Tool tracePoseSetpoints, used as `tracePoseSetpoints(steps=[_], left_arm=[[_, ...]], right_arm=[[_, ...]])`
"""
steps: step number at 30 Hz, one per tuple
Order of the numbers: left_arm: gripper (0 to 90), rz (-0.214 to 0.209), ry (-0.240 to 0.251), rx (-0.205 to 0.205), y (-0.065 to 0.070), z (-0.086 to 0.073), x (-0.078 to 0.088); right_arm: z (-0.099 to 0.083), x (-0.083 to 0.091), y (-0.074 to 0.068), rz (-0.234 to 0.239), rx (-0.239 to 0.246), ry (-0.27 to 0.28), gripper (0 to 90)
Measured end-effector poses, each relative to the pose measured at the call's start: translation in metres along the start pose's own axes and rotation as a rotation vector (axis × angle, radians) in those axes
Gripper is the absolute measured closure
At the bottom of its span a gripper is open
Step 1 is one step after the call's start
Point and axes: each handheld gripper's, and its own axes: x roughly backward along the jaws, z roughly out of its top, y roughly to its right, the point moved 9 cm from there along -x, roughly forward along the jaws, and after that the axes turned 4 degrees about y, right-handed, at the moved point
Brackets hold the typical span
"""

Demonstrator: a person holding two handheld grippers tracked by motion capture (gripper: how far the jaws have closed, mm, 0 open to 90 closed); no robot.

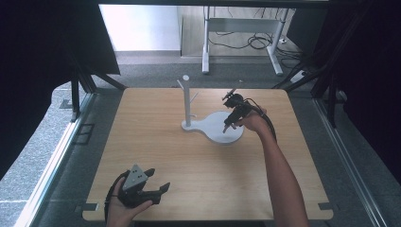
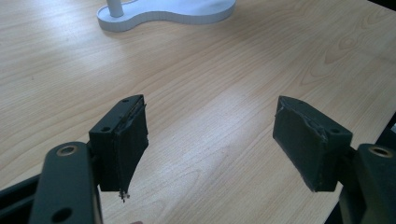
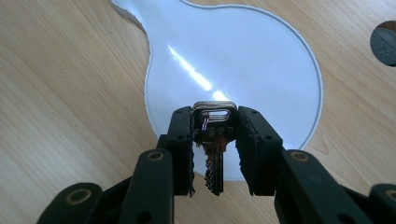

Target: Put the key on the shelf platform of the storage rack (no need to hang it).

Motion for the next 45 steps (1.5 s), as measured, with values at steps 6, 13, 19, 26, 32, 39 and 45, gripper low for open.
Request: tracePoseSetpoints(steps=[6, 13, 19, 26, 32, 39, 45], left_arm=[[26.6, 0.002, 0.002, 0.002, -0.001, 0.0, 0.001], [26.6, 0.001, 0.002, 0.003, -0.001, 0.0, 0.001], [26.6, 0.003, 0.006, 0.003, -0.001, 0.0, 0.002], [26.6, 0.002, 0.002, 0.002, -0.001, 0.0, 0.0], [26.6, 0.002, 0.002, 0.003, -0.001, 0.0, 0.001], [26.6, 0.003, 0.0, 0.001, -0.001, -0.001, 0.0], [26.6, 0.003, -0.002, 0.0, -0.001, -0.001, 0.0]], right_arm=[[0.004, -0.01, -0.004, 0.004, 0.002, -0.005, 68.0], [0.008, -0.016, -0.006, 0.006, 0.005, -0.002, 68.0], [0.008, -0.023, -0.006, -0.006, 0.003, 0.0, 68.0], [0.002, -0.029, -0.004, -0.001, -0.005, -0.01, 68.0], [-0.003, -0.031, -0.003, -0.006, -0.005, -0.031, 68.0], [-0.007, -0.036, -0.003, -0.005, -0.008, -0.042, 68.0], [-0.01, -0.044, -0.001, -0.011, -0.009, -0.045, 68.0]])
